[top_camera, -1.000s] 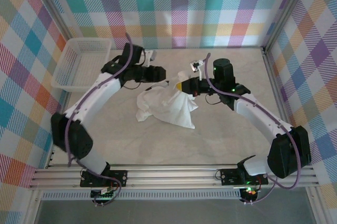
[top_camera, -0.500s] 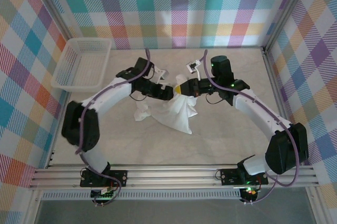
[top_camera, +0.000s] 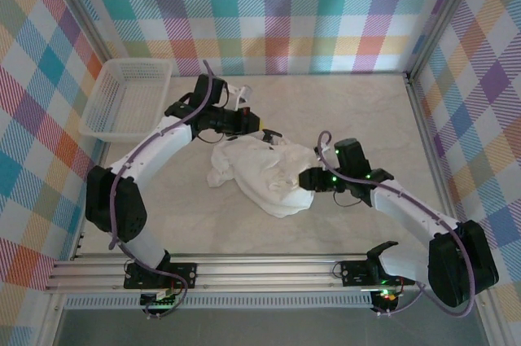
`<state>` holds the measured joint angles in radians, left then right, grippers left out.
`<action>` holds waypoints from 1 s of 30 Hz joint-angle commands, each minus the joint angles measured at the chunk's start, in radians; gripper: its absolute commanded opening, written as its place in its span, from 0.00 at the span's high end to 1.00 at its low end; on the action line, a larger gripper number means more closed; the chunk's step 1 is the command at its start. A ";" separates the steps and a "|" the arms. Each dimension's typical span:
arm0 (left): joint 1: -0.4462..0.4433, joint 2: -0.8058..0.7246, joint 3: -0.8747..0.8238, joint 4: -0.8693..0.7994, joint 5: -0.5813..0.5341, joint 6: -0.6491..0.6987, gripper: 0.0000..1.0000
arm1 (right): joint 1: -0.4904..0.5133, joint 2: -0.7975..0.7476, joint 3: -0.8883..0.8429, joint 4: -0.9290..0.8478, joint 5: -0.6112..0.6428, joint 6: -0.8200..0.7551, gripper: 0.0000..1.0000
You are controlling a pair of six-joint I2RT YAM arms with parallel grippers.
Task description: Fold the inside-out t-shirt
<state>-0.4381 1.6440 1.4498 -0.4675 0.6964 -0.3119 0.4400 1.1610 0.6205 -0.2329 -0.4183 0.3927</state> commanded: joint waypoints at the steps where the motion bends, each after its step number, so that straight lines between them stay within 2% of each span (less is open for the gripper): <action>1: -0.030 -0.003 0.012 -0.007 0.018 -0.022 1.00 | 0.007 -0.052 0.040 -0.017 0.047 -0.010 0.60; 4: -0.079 0.049 0.036 -0.169 -0.093 0.061 1.00 | 0.006 -0.103 0.048 -0.020 0.094 -0.045 0.61; 5: -0.109 0.069 0.052 -0.232 -0.150 0.097 0.94 | 0.006 -0.113 0.054 -0.030 0.111 -0.049 0.63; 7: -0.191 0.102 0.073 -0.324 -0.285 0.142 0.73 | 0.006 -0.124 0.063 -0.064 0.149 -0.042 0.67; 8: -0.222 0.110 0.071 -0.332 -0.327 0.139 0.66 | 0.006 -0.124 0.061 -0.077 0.166 -0.038 0.68; 10: -0.275 0.144 0.059 -0.332 -0.383 0.088 0.53 | 0.005 -0.125 0.044 -0.096 0.204 -0.018 0.72; 12: -0.296 0.182 0.049 -0.348 -0.462 0.005 0.46 | 0.005 -0.126 0.029 -0.107 0.222 0.006 0.73; 13: -0.299 0.198 0.041 -0.352 -0.484 -0.039 0.41 | 0.005 -0.128 0.023 -0.105 0.216 0.018 0.74; 15: -0.299 0.217 0.012 -0.322 -0.455 -0.085 0.38 | 0.005 -0.133 0.012 -0.095 0.202 0.037 0.74; 18: -0.300 0.251 -0.014 -0.289 -0.394 -0.116 0.38 | 0.005 -0.136 0.004 -0.089 0.199 0.052 0.73; 20: -0.302 0.271 -0.018 -0.299 -0.420 -0.119 0.38 | 0.005 -0.134 0.010 -0.093 0.196 0.045 0.73; 23: -0.303 0.281 -0.028 -0.274 -0.446 -0.112 0.38 | 0.005 -0.129 0.018 -0.103 0.190 0.038 0.73; 26: -0.302 0.299 -0.020 -0.247 -0.402 -0.115 0.48 | 0.005 -0.126 0.012 -0.106 0.184 0.048 0.73; 27: -0.302 0.303 -0.024 -0.232 -0.385 -0.121 0.61 | 0.005 -0.126 0.009 -0.107 0.185 0.056 0.73; 28: -0.301 0.305 -0.025 -0.217 -0.368 -0.124 0.82 | 0.005 -0.128 0.002 -0.106 0.189 0.064 0.73; 29: -0.297 0.302 -0.025 -0.204 -0.361 -0.125 0.98 | 0.005 -0.134 -0.008 -0.106 0.197 0.075 0.73; 30: -0.289 0.287 -0.025 -0.189 -0.361 -0.128 1.00 | 0.005 -0.140 -0.021 -0.109 0.215 0.095 0.73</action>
<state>-0.7403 1.9366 1.4300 -0.7052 0.3012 -0.4267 0.4400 1.0382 0.6292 -0.3168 -0.2218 0.4484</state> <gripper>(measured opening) 0.074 0.271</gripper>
